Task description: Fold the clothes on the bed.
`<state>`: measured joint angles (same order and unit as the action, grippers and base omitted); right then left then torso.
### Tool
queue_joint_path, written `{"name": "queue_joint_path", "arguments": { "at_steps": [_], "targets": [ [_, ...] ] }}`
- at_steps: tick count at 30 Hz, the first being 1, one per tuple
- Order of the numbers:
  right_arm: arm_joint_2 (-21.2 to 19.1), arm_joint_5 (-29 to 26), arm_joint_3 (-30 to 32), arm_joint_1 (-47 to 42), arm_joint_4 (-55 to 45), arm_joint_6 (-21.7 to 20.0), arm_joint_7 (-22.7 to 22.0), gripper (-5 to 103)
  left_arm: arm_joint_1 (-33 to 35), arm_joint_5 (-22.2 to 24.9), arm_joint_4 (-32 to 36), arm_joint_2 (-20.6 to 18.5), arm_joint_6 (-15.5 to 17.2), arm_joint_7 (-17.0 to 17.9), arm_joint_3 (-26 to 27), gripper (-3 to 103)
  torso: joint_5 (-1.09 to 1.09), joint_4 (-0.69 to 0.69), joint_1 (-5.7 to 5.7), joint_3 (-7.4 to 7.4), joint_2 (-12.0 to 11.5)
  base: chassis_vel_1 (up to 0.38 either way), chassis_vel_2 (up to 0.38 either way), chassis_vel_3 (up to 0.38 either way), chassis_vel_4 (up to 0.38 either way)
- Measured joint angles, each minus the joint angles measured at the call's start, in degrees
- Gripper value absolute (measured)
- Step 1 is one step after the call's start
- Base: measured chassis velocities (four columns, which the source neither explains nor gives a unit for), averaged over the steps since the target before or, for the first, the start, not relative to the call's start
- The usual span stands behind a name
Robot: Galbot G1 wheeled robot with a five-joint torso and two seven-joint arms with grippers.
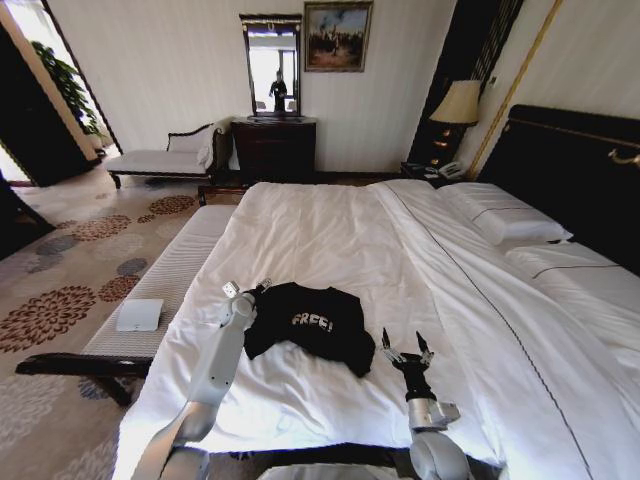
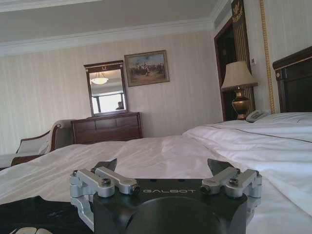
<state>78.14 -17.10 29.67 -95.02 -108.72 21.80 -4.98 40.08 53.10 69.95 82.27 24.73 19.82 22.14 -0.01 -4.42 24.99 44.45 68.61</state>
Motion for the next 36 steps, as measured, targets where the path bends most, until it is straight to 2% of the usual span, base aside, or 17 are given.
{"name": "queue_joint_path", "arguments": {
  "at_steps": [1,2,6,8,11,14,17,18,20,21,23,26,27,32,34,35,36],
  "targets": [
    [0.0,0.1,0.0,0.0,0.0,0.0,0.0,100,0.4,-0.5,0.1,0.0,0.0,0.0,-0.1,88,0.00,0.00,0.00,0.00,0.0,0.000,0.000,0.000,0.000],
    [0.0,0.1,0.0,0.0,0.0,0.0,0.0,100,0.4,-0.5,0.1,0.0,0.0,0.0,-0.1,88,0.00,0.00,0.00,0.00,0.0,0.000,0.000,0.000,0.000],
    [0.0,0.3,-0.2,0.0,0.2,0.0,0.0,100,1.1,-1.0,0.6,0.1,-0.3,-0.3,-0.1,66,0.00,0.00,0.00,0.00,0.0,0.000,0.000,0.000,0.000],
    [0.0,0.4,-0.2,0.0,0.2,0.1,0.0,100,1.2,-1.1,0.7,0.2,-0.5,-0.3,-0.1,66,0.00,0.00,0.00,0.00,0.0,0.000,0.000,0.000,0.000],
    [0.1,0.5,-0.4,0.0,0.4,0.2,0.0,100,1.2,-1.1,0.9,0.4,-1.0,-0.3,0.0,49,0.00,0.00,0.00,0.00,0.0,0.000,0.000,0.000,0.000],
    [0.1,0.6,-0.6,-0.1,0.5,0.3,0.0,100,1.2,-1.2,1.1,0.4,-1.0,-0.3,0.2,44,0.00,0.00,0.00,0.00,0.0,0.000,0.000,0.000,0.000],
    [0.1,0.7,-0.7,-0.1,0.6,0.4,0.0,100,1.6,-1.2,1.7,0.4,-0.9,-0.2,0.2,28,0.01,0.00,0.00,0.00,0.0,0.000,0.000,0.000,0.000],
    [0.1,0.7,-0.7,-0.1,0.6,0.4,0.0,100,1.6,-1.2,1.7,0.4,-0.9,-0.2,0.2,28,0.01,0.00,0.00,0.00,0.0,0.000,0.000,0.000,0.000],
    [0.0,0.6,-0.7,0.1,0.8,0.5,0.0,100,2.1,-1.2,2.4,0.4,-0.8,-0.2,0.3,18,0.01,0.00,0.00,0.00,0.0,0.000,0.000,0.000,0.000],
    [-0.1,0.5,-0.7,0.2,0.9,0.6,-0.1,100,2.4,-1.2,2.7,0.4,-0.8,-0.1,0.3,18,0.01,0.00,0.00,0.00,0.0,0.000,0.000,0.000,0.000],
    [-0.3,-0.3,-0.6,0.5,1.1,0.6,-0.4,100,3.5,-1.3,4.1,0.4,-0.8,-0.1,0.6,7,0.00,-0.01,0.00,0.00,0.0,0.000,0.000,0.000,0.000],
    [-0.6,-1.5,-0.8,0.9,1.3,0.6,-0.8,100,4.2,-1.3,5.2,0.3,-0.8,-0.1,0.8,3,0.00,-0.01,0.00,0.00,0.0,0.000,0.000,0.000,0.000],
    [-1.2,-4.5,-1.4,1.7,1.4,0.3,-1.6,100,5.6,-1.4,7.2,0.1,-0.9,-0.2,1.2,1,0.00,-0.01,0.00,0.00,0.0,0.000,0.000,0.000,0.000],
    [-3.0,-9.8,-2.4,4.4,2.1,-0.4,-2.4,100,8.8,-1.9,11.2,-0.5,-1.6,-1.3,1.8,1,0.01,-0.02,0.00,-0.01,0.0,0.000,0.000,0.000,0.000],
    [-4.1,-11.4,-3.0,5.7,2.5,-0.9,-2.6,100,10.4,-2.0,12.7,-0.9,-1.8,-1.7,2.2,1,0.00,-0.02,0.00,0.00,0.0,0.000,0.000,0.000,0.000],
    [-7.2,-15.3,-4.7,9.0,3.1,-2.7,-3.1,100,13.9,-2.4,15.7,-1.8,-2.4,-2.7,3.3,1,0.02,-0.03,0.00,0.00,0.0,0.000,0.000,0.000,0.000],
    [-7.2,-15.3,-4.7,9.0,3.1,-2.7,-3.1,100,13.9,-2.4,15.7,-1.8,-2.4,-2.7,3.3,1,0.02,-0.03,0.00,0.00,0.0,0.000,0.000,0.000,0.000]
  ]
}}
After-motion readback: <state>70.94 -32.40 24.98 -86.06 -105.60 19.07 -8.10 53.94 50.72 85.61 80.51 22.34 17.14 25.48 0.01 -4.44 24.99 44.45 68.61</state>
